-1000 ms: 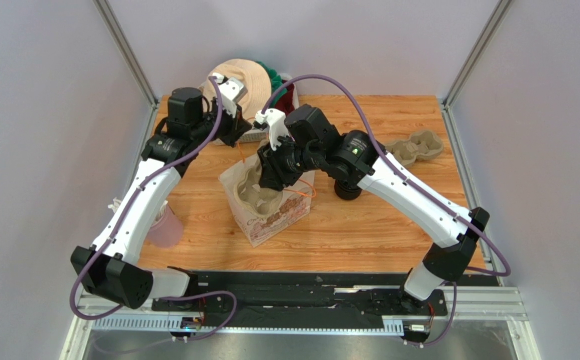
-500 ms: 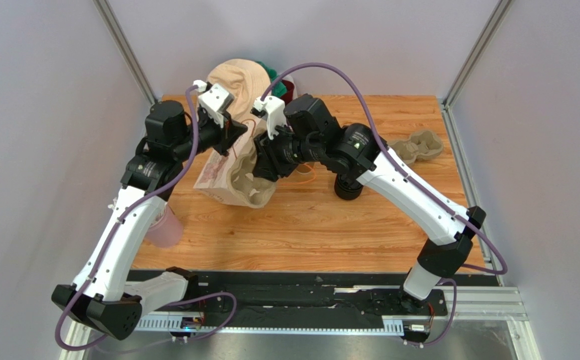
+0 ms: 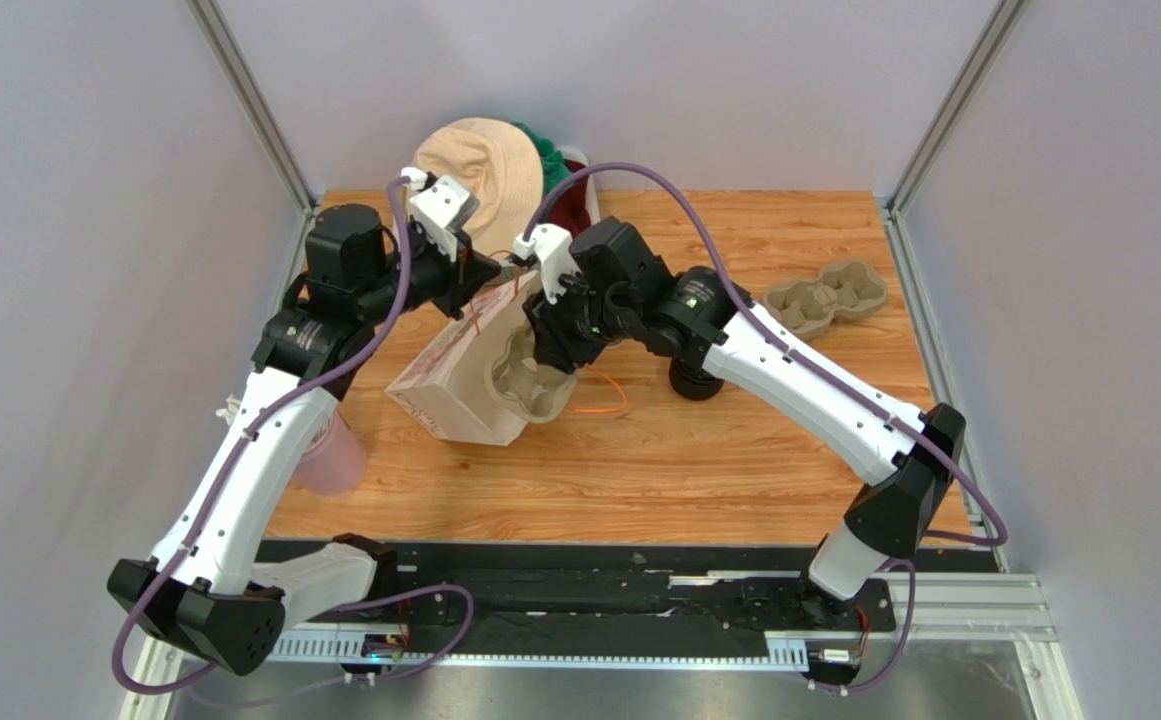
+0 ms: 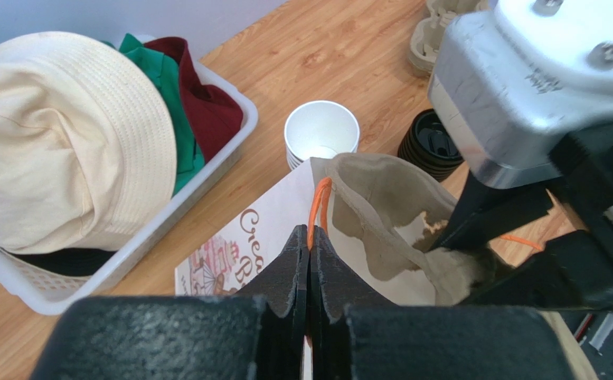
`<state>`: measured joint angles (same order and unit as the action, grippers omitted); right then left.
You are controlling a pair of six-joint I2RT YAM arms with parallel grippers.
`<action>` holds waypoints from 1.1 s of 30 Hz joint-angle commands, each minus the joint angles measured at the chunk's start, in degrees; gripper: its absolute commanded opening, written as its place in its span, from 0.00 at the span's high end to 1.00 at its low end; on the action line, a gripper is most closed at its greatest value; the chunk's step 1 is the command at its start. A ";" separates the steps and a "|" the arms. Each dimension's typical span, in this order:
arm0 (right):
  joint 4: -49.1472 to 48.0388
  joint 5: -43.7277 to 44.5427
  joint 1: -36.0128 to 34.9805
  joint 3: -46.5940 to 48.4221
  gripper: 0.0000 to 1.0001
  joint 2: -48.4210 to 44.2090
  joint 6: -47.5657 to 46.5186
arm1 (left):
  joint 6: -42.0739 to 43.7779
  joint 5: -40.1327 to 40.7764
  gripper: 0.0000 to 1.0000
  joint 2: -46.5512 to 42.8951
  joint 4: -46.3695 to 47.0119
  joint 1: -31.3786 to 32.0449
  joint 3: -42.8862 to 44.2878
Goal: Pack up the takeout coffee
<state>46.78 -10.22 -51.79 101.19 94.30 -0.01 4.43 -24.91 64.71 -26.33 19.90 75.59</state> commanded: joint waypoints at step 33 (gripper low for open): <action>-15.32 29.20 -7.09 -11.80 0.72 -3.33 -5.96 | -8.64 -0.85 1.00 0.07 -2.15 1.28 6.41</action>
<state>34.87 17.06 -58.37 90.65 91.64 -4.19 -2.96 -26.87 65.69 -29.69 20.95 80.20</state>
